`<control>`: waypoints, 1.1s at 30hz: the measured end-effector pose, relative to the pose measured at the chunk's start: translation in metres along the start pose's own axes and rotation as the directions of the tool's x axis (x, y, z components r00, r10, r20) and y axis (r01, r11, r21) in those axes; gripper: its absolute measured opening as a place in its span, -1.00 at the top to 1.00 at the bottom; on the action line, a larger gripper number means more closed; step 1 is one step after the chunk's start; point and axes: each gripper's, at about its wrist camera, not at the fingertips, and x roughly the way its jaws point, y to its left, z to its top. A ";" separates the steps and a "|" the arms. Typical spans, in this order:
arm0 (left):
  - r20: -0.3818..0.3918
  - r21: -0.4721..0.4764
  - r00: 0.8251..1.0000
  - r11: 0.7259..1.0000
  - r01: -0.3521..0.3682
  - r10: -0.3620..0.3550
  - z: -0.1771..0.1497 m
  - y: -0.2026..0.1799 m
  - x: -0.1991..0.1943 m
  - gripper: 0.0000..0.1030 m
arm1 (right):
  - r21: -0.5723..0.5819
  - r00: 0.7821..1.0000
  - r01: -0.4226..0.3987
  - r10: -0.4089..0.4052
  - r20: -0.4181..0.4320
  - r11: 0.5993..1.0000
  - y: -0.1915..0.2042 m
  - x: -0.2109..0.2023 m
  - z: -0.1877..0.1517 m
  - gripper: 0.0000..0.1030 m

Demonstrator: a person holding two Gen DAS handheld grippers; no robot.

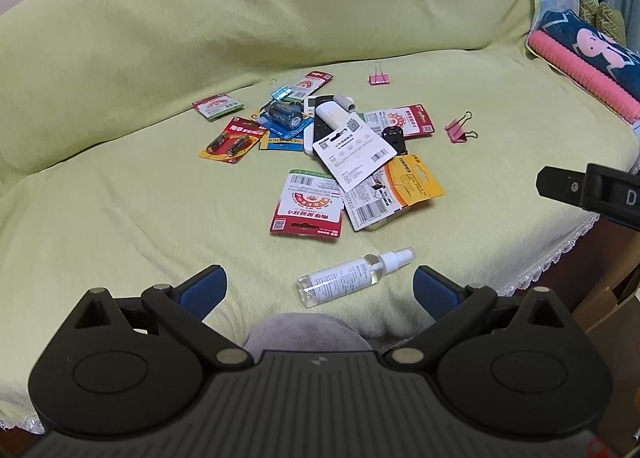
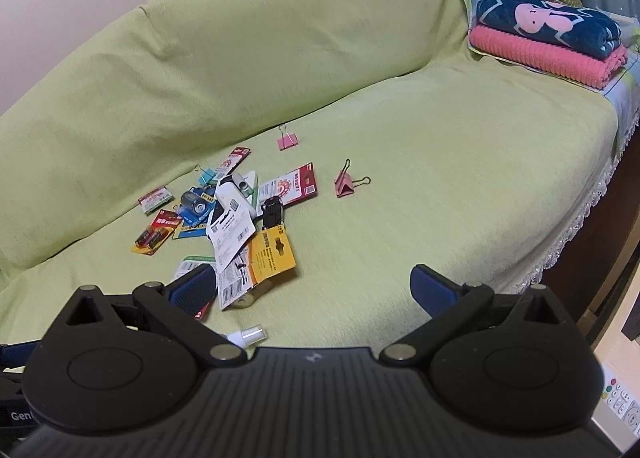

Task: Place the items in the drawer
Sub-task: 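Move the right tool toward the clear spray bottle on the sofa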

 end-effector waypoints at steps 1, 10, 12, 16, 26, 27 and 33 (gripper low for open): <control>0.001 0.000 1.000 1.000 0.000 0.000 -0.001 -0.001 -0.001 -0.95 | -0.002 1.000 0.001 -0.001 -0.003 1.000 0.000 0.001 0.000 -0.98; -0.011 -0.001 1.000 1.000 0.008 -0.008 -0.004 -0.001 -0.004 -0.95 | -0.018 1.000 0.010 -0.010 -0.026 1.000 0.000 0.006 -0.001 -0.98; -0.015 -0.002 1.000 1.000 -0.002 0.002 -0.001 -0.001 -0.002 -0.94 | -0.021 0.999 0.012 -0.012 -0.031 1.000 0.000 0.007 -0.001 -0.98; -0.016 -0.002 1.000 1.000 -0.008 0.008 0.000 0.000 0.001 -0.95 | -0.026 0.999 0.020 -0.021 -0.044 0.999 0.007 0.012 0.004 -0.98; -0.018 -0.002 1.000 1.000 -0.007 0.007 -0.001 0.001 0.004 -0.95 | -0.036 0.998 0.020 -0.022 -0.052 0.999 0.008 0.014 0.002 -0.98; -0.020 -0.003 1.000 1.000 -0.006 0.006 -0.001 0.001 0.004 -0.95 | -0.038 0.998 0.021 -0.023 -0.054 0.999 0.009 0.015 0.002 -0.98; -0.027 0.007 0.999 1.000 -0.020 0.020 -0.002 0.003 0.010 -0.95 | -0.064 0.998 0.021 -0.025 -0.064 0.998 0.013 0.022 0.001 -0.98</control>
